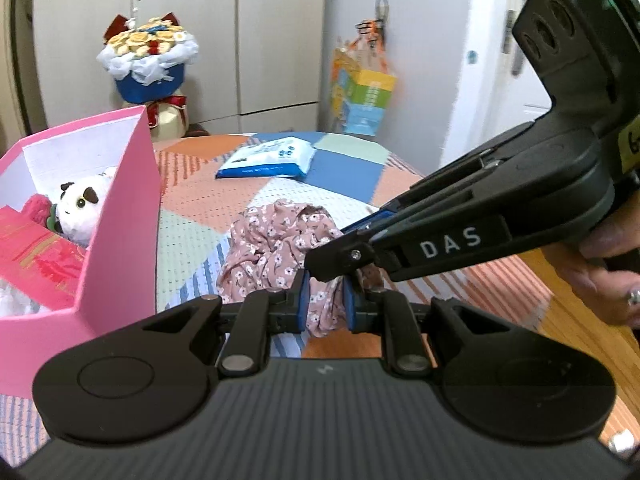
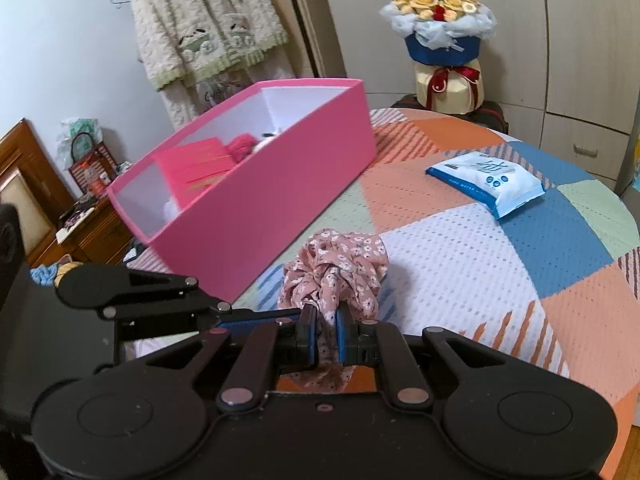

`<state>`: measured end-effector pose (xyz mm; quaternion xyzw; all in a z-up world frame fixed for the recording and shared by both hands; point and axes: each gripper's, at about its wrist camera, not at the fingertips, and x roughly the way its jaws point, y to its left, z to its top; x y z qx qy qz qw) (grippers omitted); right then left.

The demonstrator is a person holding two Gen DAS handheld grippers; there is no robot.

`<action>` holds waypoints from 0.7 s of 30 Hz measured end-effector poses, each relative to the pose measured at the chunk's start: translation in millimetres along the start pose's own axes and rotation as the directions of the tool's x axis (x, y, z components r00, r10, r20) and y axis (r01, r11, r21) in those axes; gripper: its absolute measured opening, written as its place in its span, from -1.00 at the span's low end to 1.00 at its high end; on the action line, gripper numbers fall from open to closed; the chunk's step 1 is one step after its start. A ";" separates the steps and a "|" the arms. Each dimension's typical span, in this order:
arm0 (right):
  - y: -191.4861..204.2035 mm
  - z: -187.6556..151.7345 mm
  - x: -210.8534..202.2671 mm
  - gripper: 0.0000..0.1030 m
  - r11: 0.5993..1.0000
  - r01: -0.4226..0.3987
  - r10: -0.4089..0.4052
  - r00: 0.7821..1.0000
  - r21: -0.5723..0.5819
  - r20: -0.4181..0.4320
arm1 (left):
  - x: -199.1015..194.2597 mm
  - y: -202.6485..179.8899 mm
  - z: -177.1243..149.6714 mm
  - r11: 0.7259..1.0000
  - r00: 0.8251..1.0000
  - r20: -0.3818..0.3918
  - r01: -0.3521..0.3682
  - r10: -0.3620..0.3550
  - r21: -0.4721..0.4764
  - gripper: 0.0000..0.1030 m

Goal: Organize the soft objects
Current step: 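Lift the floral cloth with the right gripper and carry it over the pink box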

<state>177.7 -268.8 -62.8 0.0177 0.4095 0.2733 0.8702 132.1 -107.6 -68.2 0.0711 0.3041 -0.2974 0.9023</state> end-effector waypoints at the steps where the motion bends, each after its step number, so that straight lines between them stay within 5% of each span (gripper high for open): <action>1: 5.2 -2.0 -4.4 -0.75 1.000 -0.003 0.003 1.000 -0.003 0.001 | -7.0 0.4 -0.9 1.000 1.000 -0.002 0.014 -0.014 0.010 -0.68; 10: 52.9 -9.7 -33.0 -0.74 0.998 -0.061 0.061 0.997 -0.003 -0.040 | -71.3 4.0 -10.4 0.989 0.997 -0.031 0.075 -0.072 0.127 -0.72; 21: 103.0 34.4 -48.6 -0.74 0.984 -0.156 0.159 0.987 -0.084 0.037 | -130.4 36.5 16.0 0.982 0.995 0.091 -0.049 0.033 0.181 -0.72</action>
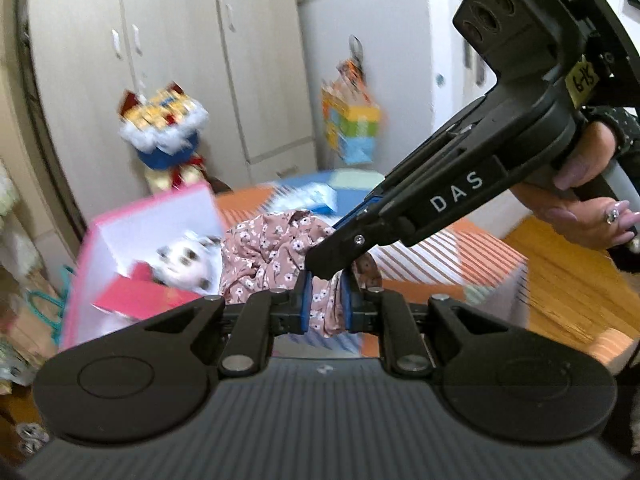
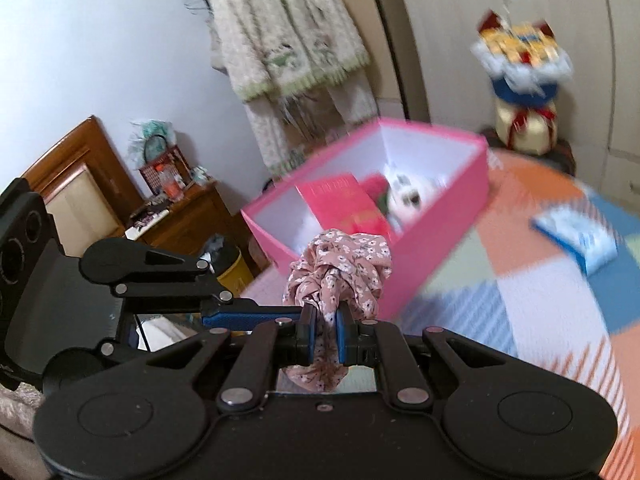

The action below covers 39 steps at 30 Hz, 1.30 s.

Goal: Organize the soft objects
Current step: 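Lift the floral cloth with the right gripper and carry it over the pink box, then open the right gripper to drop the floral cloth into the box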

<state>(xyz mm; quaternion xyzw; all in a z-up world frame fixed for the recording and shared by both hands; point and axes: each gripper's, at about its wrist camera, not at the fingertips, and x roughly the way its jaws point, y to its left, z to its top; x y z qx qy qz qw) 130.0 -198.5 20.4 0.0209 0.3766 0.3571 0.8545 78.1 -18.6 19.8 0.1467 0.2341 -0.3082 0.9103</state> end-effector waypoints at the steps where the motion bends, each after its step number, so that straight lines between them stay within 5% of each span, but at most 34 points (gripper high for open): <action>1: 2.3 7.6 1.7 -0.74 1.000 -0.002 0.002 1.000 -0.008 0.012 | -1.2 6.0 2.7 1.000 1.000 0.014 -0.017 0.017 -0.002 -0.72; 17: -14.7 106.4 78.8 -0.74 0.999 0.014 -0.011 0.996 -0.038 0.093 | 52.0 111.6 29.1 0.989 0.990 0.066 -0.121 0.127 -0.088 -0.72; 32: -60.7 135.7 164.1 -0.74 1.000 0.014 -0.015 0.999 0.018 0.052 | 116.4 176.7 16.2 0.977 0.992 -0.052 -0.121 0.114 -0.176 -0.72; 35: -67.5 134.6 175.9 -0.73 0.999 0.029 -0.030 0.999 0.030 0.037 | 122.2 175.4 13.4 0.979 0.988 -0.060 -0.151 0.144 -0.138 -0.59; 37: -72.3 133.1 180.9 -0.60 0.998 0.046 -0.048 0.998 0.041 0.031 | 121.9 173.1 13.5 0.975 0.980 -0.062 -0.196 0.191 -0.107 -0.15; 39: -76.1 130.8 181.9 -0.44 0.996 0.074 -0.075 0.997 0.049 0.028 | 116.9 172.6 14.6 0.974 0.979 -0.052 -0.203 0.199 -0.100 0.00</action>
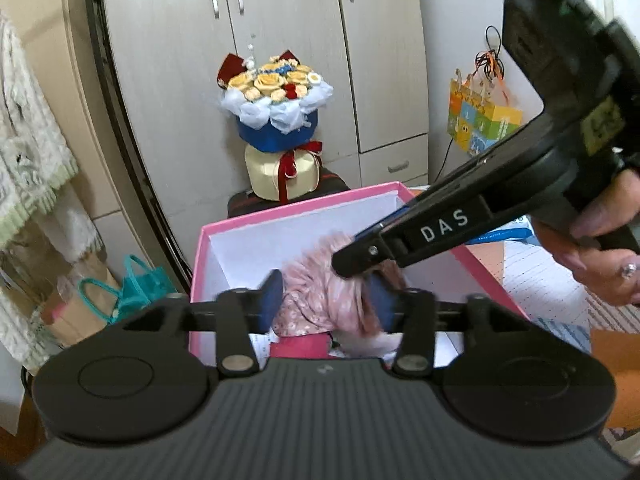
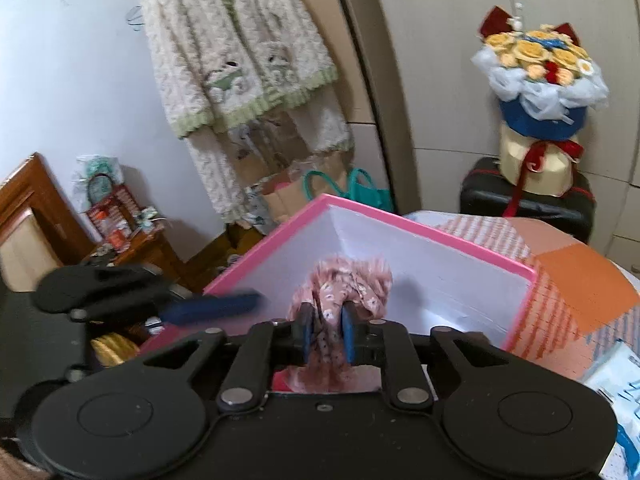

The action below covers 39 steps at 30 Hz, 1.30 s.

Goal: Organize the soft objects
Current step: 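Open the right gripper to drop the floral cloth into the box, then move the left tool to the white wet-wipes pack on the table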

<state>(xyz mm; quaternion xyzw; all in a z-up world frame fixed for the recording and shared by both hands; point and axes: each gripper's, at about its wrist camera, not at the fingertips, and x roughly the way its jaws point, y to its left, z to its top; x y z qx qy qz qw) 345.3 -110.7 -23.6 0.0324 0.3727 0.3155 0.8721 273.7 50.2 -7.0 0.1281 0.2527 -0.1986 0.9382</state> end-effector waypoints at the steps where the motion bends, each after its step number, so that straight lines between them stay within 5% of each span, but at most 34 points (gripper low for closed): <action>1: -1.8 -1.7 -1.5 -0.34 1.000 0.011 -0.011 1.000 -0.001 0.003 | -5.2 1.2 0.2 1.000 1.000 0.002 0.004 -0.004 -0.009 0.04; 6: -7.7 -7.3 -30.7 -0.13 1.000 0.016 -0.017 0.999 0.011 0.050 | -33.8 6.9 2.0 0.998 1.000 0.012 0.024 -0.023 -0.056 0.20; 19: 7.4 -58.2 -140.7 -0.02 0.984 0.164 -0.155 0.981 -0.074 0.113 | -101.9 -24.8 8.6 0.989 0.989 0.025 0.144 -0.143 -0.045 0.29; 29: 13.2 -105.4 -210.9 0.37 0.944 0.266 -0.243 0.961 -0.194 0.135 | -109.2 -74.6 19.7 0.940 0.942 -0.035 0.330 -0.334 -0.093 0.32; 36: -9.7 -128.3 -227.5 0.48 0.934 0.287 -0.260 0.954 -0.213 0.146 | -85.3 -119.5 32.2 0.920 0.923 -0.048 0.375 -0.382 -0.113 0.33; 39: -24.4 -135.0 -227.7 0.71 0.935 0.289 -0.260 0.953 -0.205 0.156 | -73.9 -130.8 34.2 0.901 0.909 -0.035 0.407 -0.416 -0.154 0.33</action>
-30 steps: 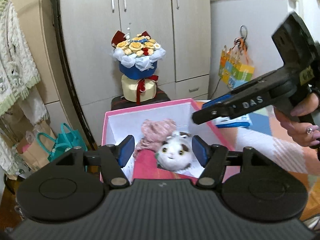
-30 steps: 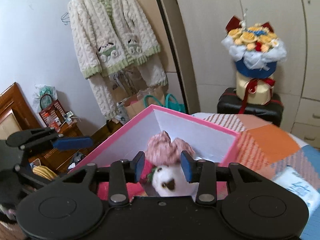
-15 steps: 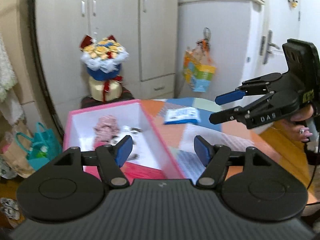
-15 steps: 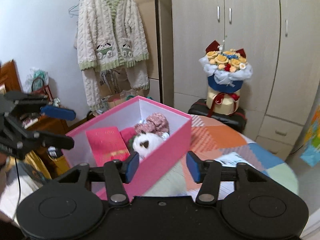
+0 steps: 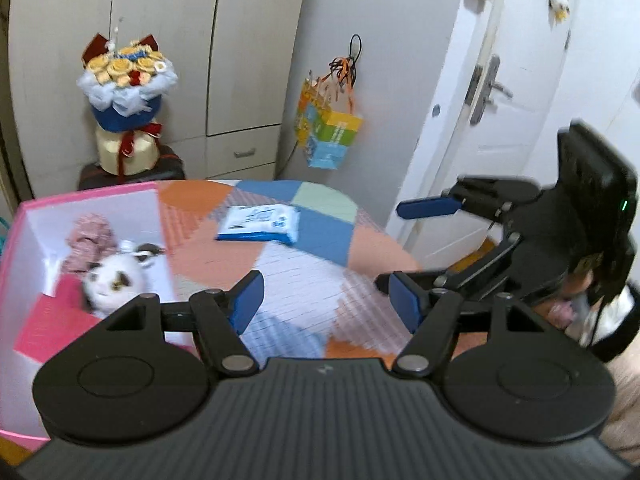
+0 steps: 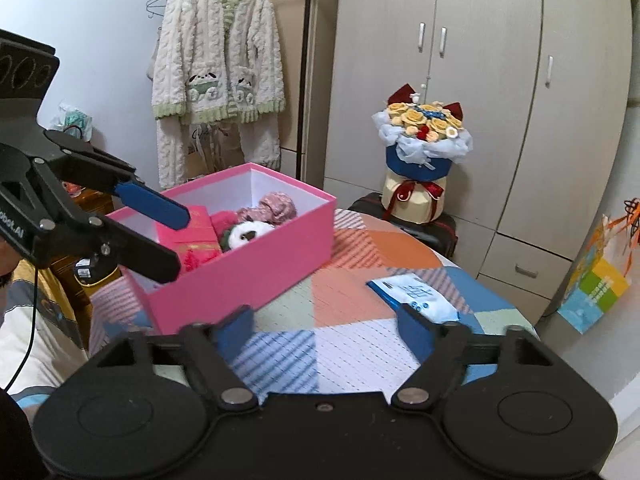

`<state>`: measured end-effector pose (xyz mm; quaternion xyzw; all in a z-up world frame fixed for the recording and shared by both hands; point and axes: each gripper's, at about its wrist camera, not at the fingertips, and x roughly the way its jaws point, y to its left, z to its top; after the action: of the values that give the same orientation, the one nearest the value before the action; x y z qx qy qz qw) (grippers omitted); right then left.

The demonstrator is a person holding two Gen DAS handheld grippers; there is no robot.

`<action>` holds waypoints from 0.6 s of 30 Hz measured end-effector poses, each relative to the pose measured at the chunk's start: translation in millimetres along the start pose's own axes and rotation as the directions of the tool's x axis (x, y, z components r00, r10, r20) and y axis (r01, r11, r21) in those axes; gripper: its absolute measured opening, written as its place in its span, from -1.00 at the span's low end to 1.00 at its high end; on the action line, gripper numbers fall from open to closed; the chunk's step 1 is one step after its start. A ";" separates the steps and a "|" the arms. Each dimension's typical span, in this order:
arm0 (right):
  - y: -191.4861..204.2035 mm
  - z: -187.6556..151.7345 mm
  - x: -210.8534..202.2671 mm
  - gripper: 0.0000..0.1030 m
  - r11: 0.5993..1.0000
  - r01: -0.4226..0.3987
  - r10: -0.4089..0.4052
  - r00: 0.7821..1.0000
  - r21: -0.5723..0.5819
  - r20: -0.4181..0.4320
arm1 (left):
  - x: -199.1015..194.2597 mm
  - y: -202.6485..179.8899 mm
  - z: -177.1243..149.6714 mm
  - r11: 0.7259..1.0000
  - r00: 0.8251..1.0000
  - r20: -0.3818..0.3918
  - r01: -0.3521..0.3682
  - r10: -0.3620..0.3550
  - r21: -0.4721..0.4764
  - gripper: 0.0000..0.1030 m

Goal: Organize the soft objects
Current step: 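Move the left tool to the white wet-wipes pack on the table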

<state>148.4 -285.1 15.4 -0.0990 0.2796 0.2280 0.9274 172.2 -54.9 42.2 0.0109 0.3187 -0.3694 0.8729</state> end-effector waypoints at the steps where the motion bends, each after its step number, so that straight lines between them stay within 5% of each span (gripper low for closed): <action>1: -4.5 -3.0 2.0 0.71 1.000 0.004 -0.004 1.000 0.003 0.002 | 3.7 -0.1 1.2 1.000 1.000 0.009 0.018 -0.018 -0.018 0.33; 5: -19.6 -13.3 13.1 0.71 1.000 0.023 -0.023 0.999 0.004 -0.030 | 17.3 -0.2 5.6 0.998 0.999 0.040 0.035 -0.033 -0.054 0.33; 18: -71.4 -13.0 79.3 0.71 0.997 -0.032 0.033 0.999 -0.076 0.003 | 110.1 14.1 28.8 0.964 0.992 0.081 -0.076 0.100 -0.254 0.33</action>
<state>235.1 -322.6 -36.0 -0.1291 0.2705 0.2537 0.9197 254.9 -122.2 -0.1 -0.1027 0.3208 -0.2871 0.8967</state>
